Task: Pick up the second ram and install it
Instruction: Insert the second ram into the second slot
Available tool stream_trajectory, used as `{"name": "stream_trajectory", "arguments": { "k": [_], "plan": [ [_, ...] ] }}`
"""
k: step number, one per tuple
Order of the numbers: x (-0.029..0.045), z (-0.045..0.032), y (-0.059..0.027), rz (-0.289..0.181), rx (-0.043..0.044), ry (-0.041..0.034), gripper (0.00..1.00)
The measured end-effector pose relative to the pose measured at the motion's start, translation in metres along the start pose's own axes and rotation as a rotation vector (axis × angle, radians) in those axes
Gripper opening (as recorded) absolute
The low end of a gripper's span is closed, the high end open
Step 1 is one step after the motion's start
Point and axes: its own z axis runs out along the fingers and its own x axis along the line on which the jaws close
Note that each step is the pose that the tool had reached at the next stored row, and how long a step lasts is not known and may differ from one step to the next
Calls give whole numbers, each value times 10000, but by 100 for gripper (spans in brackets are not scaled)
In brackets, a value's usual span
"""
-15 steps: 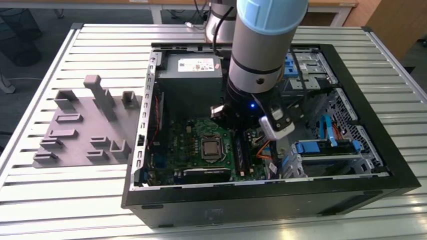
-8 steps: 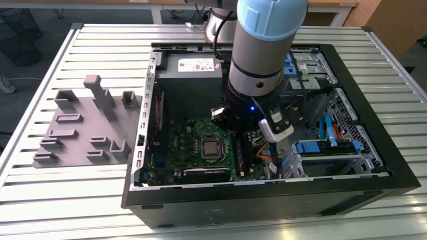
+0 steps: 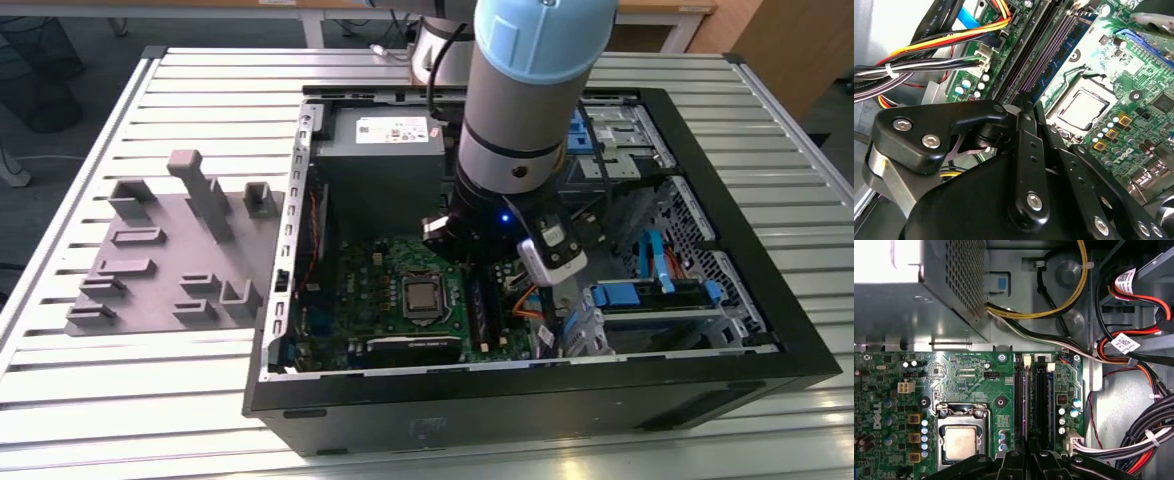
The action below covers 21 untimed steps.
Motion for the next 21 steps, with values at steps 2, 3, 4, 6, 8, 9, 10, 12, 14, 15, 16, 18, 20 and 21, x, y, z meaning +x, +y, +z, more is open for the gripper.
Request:
{"name": "stream_trajectory", "arguments": {
  "k": [2, 3, 4, 6, 8, 9, 10, 12, 14, 15, 16, 18, 20, 21],
  "plan": [
    [-6, 8, -1, 8, -20, 2, 14],
    [-7, 15, 0, 12, -25, 0, 14],
    [-7, 21, 0, 15, -25, 0, 14],
    [-6, 31, -1, 19, -22, 1, 14],
    [-7, 37, -1, 22, -22, 1, 14],
    [-7, 39, -1, 24, -21, 1, 14],
    [-7, 40, -1, 28, -20, 2, 14],
    [-9, 41, -1, 34, -21, 2, 14],
    [-12, 41, -1, 39, -22, 4, 14],
    [-14, 41, -1, 41, -22, 4, 14],
    [-15, 42, -1, 43, -23, 4, 14],
    [-18, 45, -1, 50, -22, 5, 14],
    [-19, 48, -1, 55, -22, 4, 14],
    [-20, 50, -1, 58, -24, 4, 14]
  ]
}}
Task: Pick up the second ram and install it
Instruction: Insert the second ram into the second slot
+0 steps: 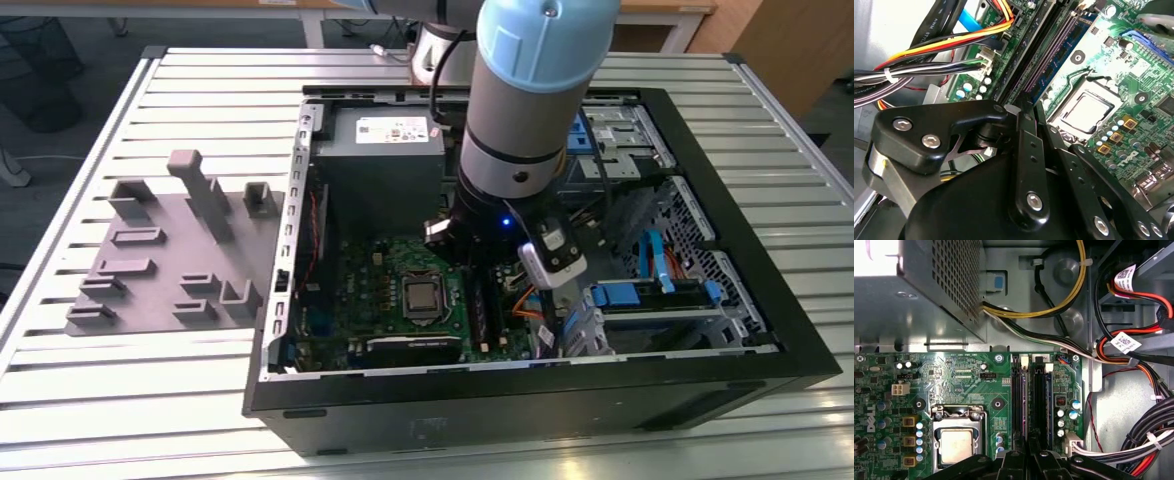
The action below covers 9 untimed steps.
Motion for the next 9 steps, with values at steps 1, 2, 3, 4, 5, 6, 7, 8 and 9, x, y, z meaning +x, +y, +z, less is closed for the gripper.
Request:
{"name": "stream_trajectory", "arguments": {
  "k": [1, 2, 3, 4, 5, 6, 7, 8, 9],
  "plan": [
    [-1, 3, 0, 3, 0, 0, 14],
    [-1, 6, 0, 5, 1, 0, 14],
    [-1, 9, 0, 8, 1, 0, 14],
    [-1, 12, 0, 11, 1, 0, 14],
    [-1, 14, -1, 13, 2, 0, 14],
    [-1, 16, -1, 14, 3, 0, 14],
    [-1, 18, -1, 16, 4, 1, 14],
    [-1, 21, -1, 20, 2, -1, 14],
    [-1, 21, -1, 21, 2, 0, 14]
  ]
}}
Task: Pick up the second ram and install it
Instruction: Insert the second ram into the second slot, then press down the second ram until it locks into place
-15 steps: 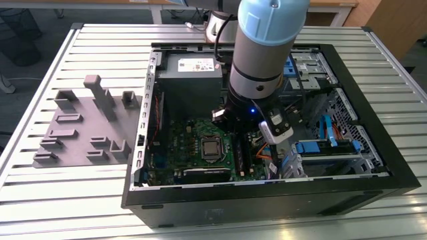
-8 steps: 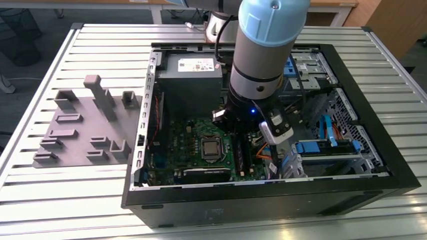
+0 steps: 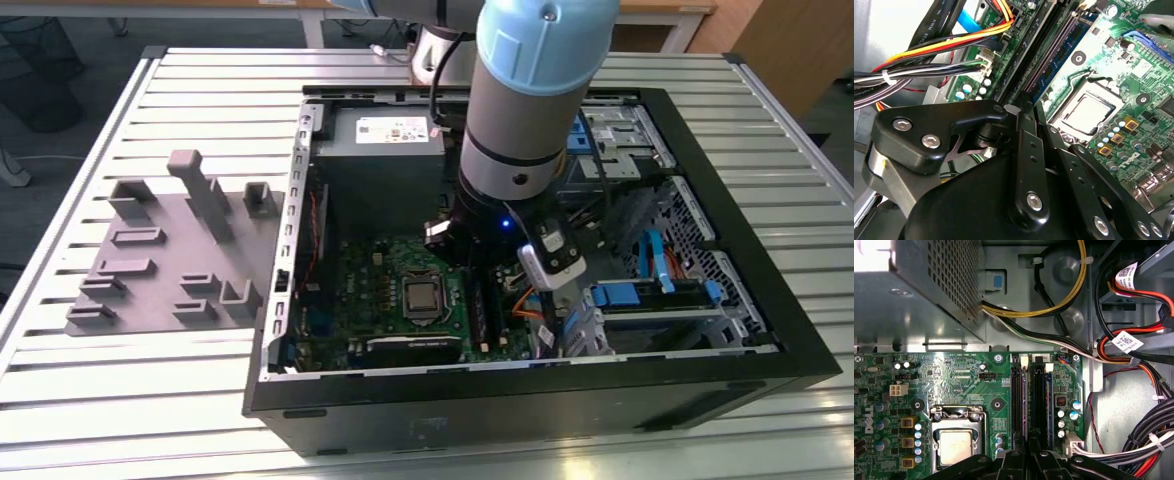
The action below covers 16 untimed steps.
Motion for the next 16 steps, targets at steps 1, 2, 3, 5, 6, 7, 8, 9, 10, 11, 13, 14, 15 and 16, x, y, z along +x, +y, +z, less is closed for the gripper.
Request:
{"name": "stream_trajectory", "arguments": {
  "k": [1, 2, 3, 5, 6, 7, 8, 9, 10, 11, 13, 14, 15, 16],
  "plan": [
    [0, 0, 0, 0, 0, 0, 14],
    [0, 0, 0, 1, 0, 0, 14],
    [0, 0, 0, 1, 0, 6, 14],
    [-1, 0, 0, 0, 0, 16, 14],
    [-1, -1, 0, 0, 0, 22, 14],
    [-2, -1, 0, -1, -1, 29, 14],
    [-4, -2, 0, -3, 1, 39, 14],
    [-6, -3, 0, -5, 1, 52, 14],
    [-6, -5, 1, -3, 1, 64, 14],
    [-6, -6, 1, -3, 1, 79, 14],
    [-9, -10, 1, -8, 3, 108, 14],
    [-12, -11, 1, -14, 4, 126, 14],
    [-18, -11, 1, -24, 5, 145, 14],
    [-25, -12, 1, -36, 5, 161, 14]
  ]
}}
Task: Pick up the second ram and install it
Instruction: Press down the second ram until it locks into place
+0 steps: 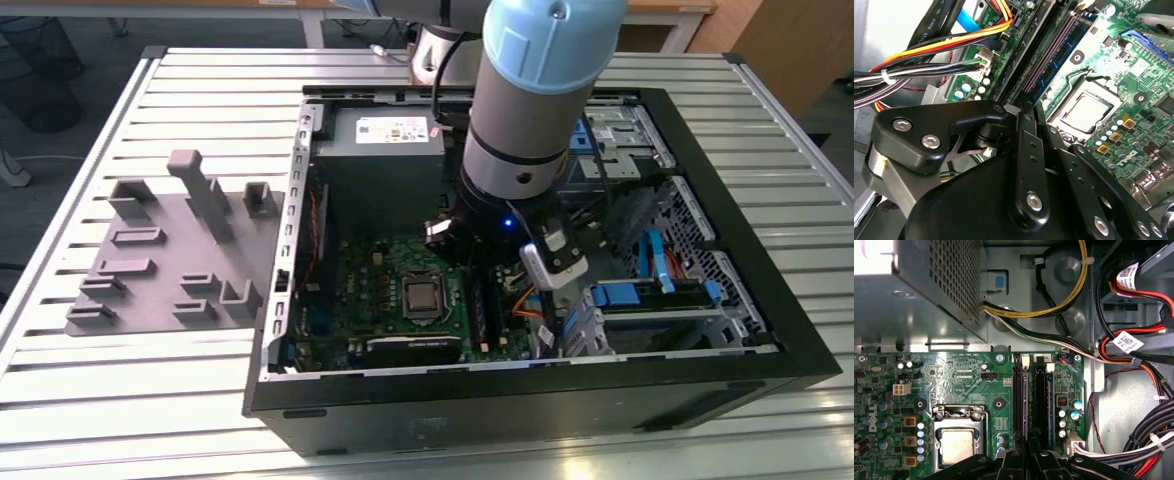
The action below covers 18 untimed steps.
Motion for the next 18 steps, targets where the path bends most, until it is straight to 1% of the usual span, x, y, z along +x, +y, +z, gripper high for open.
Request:
{"name": "stream_trajectory", "arguments": {
  "k": [3, 6, 15, 18],
  "plan": [
    [-17, 0, 1, -27, 1, 17, 14],
    [-18, 1, 1, -31, 1, 18, 14],
    [-19, 22, 1, -33, -40, 17, 14],
    [-19, 25, 0, -33, -36, 20, 14]
  ]
}}
